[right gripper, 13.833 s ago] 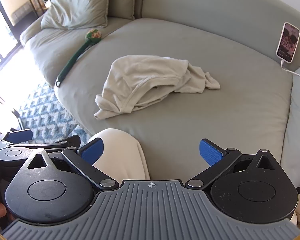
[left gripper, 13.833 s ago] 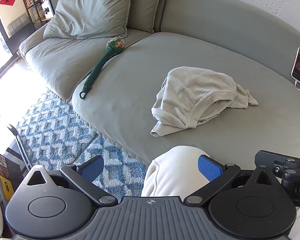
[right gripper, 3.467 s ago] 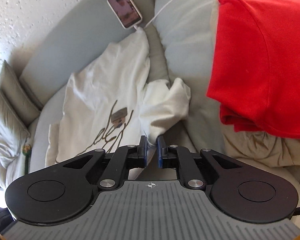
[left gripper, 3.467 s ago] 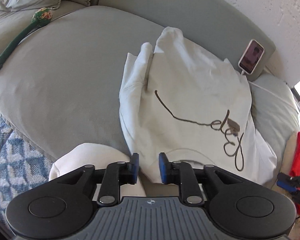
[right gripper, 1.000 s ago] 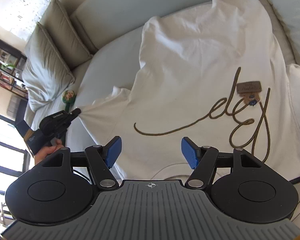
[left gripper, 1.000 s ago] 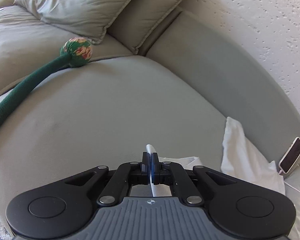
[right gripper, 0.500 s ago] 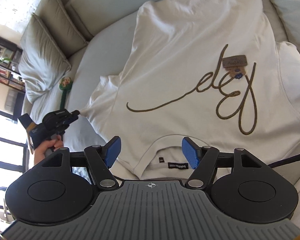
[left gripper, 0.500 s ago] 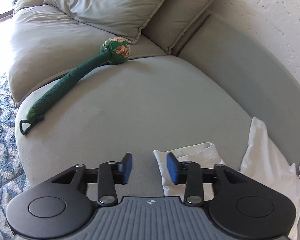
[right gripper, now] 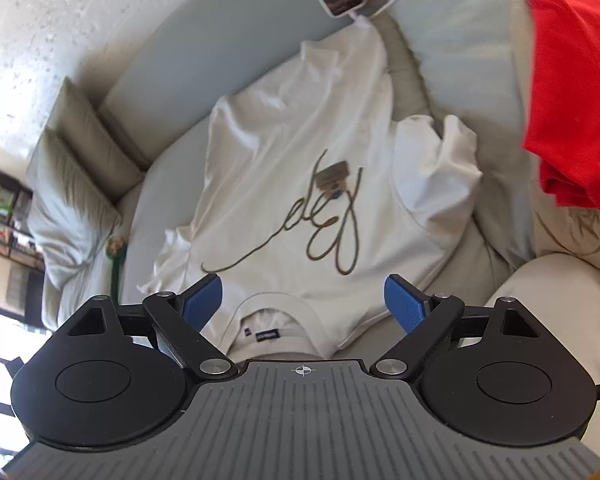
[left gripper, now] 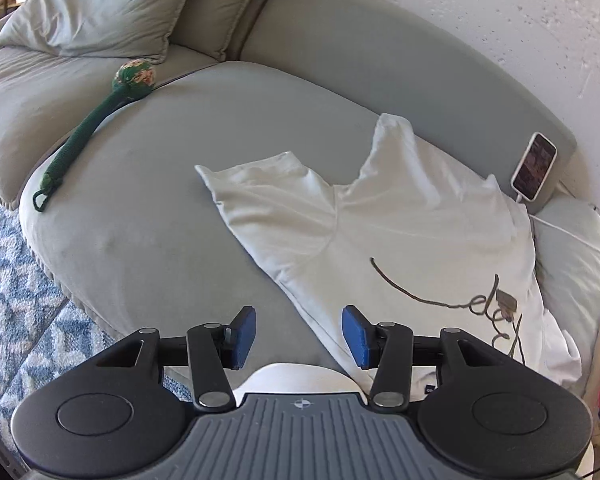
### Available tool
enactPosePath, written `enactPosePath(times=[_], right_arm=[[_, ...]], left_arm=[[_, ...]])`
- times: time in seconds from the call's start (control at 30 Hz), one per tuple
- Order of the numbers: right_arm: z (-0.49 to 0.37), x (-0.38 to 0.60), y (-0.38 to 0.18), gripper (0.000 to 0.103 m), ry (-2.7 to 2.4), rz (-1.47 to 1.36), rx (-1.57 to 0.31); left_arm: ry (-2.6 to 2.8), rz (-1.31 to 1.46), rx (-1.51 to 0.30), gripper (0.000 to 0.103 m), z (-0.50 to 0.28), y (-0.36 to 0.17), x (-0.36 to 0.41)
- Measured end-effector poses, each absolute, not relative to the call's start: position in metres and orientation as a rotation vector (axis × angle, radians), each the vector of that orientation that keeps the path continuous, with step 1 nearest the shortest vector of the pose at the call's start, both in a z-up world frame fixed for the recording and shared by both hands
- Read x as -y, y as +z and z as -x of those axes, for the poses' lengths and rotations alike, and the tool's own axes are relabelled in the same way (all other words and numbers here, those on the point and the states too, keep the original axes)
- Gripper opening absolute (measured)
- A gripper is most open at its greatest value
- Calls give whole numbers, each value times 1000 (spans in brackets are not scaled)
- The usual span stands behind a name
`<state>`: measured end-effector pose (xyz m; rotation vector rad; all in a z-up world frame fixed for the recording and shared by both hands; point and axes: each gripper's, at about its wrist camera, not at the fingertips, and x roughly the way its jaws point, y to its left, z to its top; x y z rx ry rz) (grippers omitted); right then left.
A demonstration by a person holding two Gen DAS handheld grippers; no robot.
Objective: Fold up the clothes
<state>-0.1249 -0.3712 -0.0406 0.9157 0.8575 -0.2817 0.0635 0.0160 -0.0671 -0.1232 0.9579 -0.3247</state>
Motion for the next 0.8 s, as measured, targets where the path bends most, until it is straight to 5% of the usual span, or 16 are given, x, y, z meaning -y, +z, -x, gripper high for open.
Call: enactPosePath(times=[0.07,0.13,0.2,0.53,0.67,0.73,0.8], right_arm=[[127,382,-57,79,-294,-970,-842],[126,386,-74,29,-313,-956,-834],[118,385,-93,16,-310,-909,-839],[98,372,-151,15,-227,-858,-1036],[117,390,-125,24,-253,-896,-998],[121,399,-99,48,-276,-870,-917],[119,410,-74,55,-282,-844,-843]], left_arm=[[-374,110,-957,46,-56,-74,7],[-437,68,-935,46,-51,-82,37],[-489,9,-902,44,-47,-90,68],[-671,-438,-1013,37,-12,-131,177],[-745,-326,-1008,42,-8,-99,182],[-784,-293,-961,46,-6,-84,194],[-808,-307,-931,48,-4,-78,211]])
